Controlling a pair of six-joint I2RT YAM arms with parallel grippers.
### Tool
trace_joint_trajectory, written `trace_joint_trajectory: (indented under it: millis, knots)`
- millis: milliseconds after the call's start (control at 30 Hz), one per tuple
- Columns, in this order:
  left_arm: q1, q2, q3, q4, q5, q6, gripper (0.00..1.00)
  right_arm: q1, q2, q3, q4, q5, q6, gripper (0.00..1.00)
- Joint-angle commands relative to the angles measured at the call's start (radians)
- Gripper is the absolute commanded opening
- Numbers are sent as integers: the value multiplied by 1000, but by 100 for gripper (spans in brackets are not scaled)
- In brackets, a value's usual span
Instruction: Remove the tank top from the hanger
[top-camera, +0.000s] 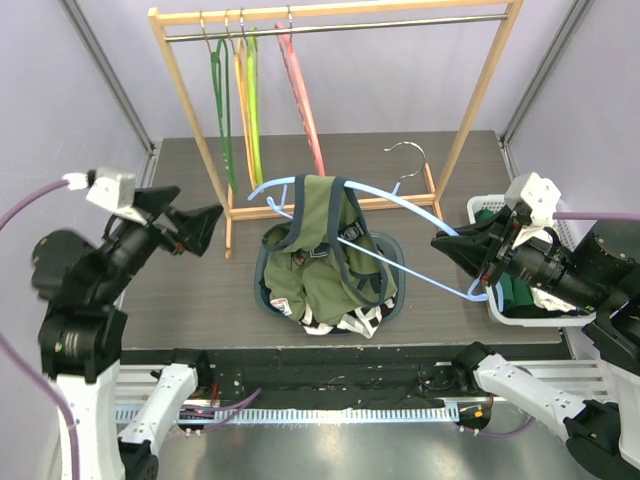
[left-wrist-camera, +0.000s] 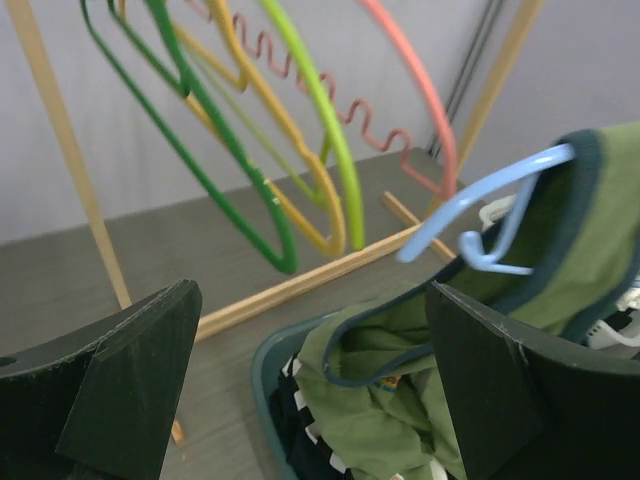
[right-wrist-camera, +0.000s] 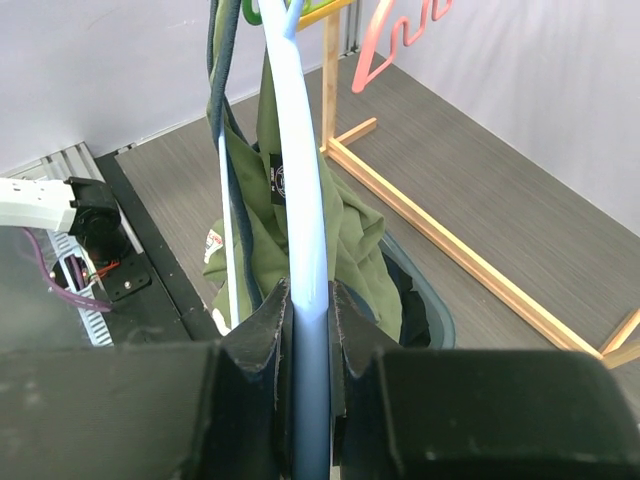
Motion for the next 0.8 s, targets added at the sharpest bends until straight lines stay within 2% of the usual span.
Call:
trace_joint_trajectory:
  millis: [0, 67, 200, 300, 333, 533, 767]
  knots:
    - [-64, 66, -40, -16, -140, 57, 100, -1, 9, 35, 109, 30, 15, 1]
    - [-109, 114, -43, -56, -148, 59, 100, -1, 24, 44, 100, 33, 17, 1]
    - [-243, 112, -95, -53, -150, 31, 100, -1, 32, 31, 103, 49, 11, 1]
    - [-358, 158, -68, -114, -277, 72, 100, -1, 47, 12, 94, 75, -3, 1]
    - [-447, 181, -16, -144, -312, 109, 100, -1, 53, 6, 85, 81, -8, 1]
    - [-514, 299, 124, -191, -303, 132, 100, -1, 24, -71, 100, 130, 3, 1]
    - [-572, 358, 141, -159, -243, 79, 99, -1, 33, -65, 88, 138, 1, 1]
